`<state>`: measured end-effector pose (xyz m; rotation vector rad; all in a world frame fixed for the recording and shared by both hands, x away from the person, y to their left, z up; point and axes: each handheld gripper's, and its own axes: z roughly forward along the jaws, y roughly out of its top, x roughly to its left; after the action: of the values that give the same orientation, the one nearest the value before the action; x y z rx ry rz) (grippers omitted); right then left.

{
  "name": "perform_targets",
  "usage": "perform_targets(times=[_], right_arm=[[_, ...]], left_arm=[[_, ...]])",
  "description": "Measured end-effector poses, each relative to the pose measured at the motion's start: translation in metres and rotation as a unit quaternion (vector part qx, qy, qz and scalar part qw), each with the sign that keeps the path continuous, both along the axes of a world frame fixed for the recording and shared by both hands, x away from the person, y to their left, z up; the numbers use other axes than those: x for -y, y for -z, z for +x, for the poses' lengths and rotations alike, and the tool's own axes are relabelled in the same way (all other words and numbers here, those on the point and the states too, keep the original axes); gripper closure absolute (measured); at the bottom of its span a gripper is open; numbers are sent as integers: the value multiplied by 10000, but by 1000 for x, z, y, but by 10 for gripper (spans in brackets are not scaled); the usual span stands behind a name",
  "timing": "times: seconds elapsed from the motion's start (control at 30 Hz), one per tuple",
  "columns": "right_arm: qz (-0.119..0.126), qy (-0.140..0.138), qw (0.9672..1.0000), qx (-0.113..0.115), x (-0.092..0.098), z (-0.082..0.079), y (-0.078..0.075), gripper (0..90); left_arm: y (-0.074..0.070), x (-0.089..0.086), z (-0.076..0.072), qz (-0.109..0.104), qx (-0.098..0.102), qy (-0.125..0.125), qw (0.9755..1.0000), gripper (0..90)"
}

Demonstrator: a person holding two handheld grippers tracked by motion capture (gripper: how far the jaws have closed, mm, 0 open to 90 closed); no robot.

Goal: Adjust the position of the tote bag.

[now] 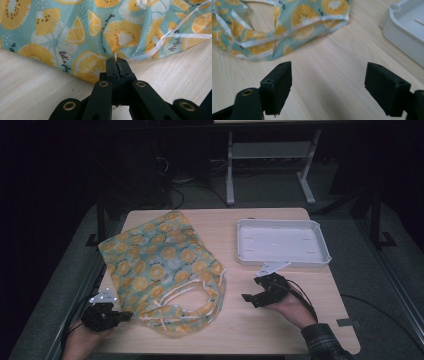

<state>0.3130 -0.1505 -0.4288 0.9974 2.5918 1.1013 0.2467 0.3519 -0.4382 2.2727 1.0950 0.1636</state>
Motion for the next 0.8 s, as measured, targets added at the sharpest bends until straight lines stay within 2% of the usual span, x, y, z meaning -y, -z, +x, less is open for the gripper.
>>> perform_targets(times=[0.2,0.27,0.5,0.57,0.67,0.8], right_arm=[[47,-64,9999,103,-20,21,-3,327],[143,-52,9998,146,-26,29,-3,368],[168,-14,9996,206,-49,56,-4,430],[266,9,9993,244,-56,65,-2,446],[201,27,9994,266,-65,76,2,460],[266,139,9993,228,-75,88,12,481]], left_arm=[[0,0,0,-14,-21,8,10000,890],[0,-1,0,-12,-30,21,10000,890],[1,-2,1,-35,-64,41,10000,890],[1,-2,1,-42,-67,45,10000,890],[2,-2,1,-38,-70,50,10000,890],[2,-2,1,-39,-85,55,9999,889]])
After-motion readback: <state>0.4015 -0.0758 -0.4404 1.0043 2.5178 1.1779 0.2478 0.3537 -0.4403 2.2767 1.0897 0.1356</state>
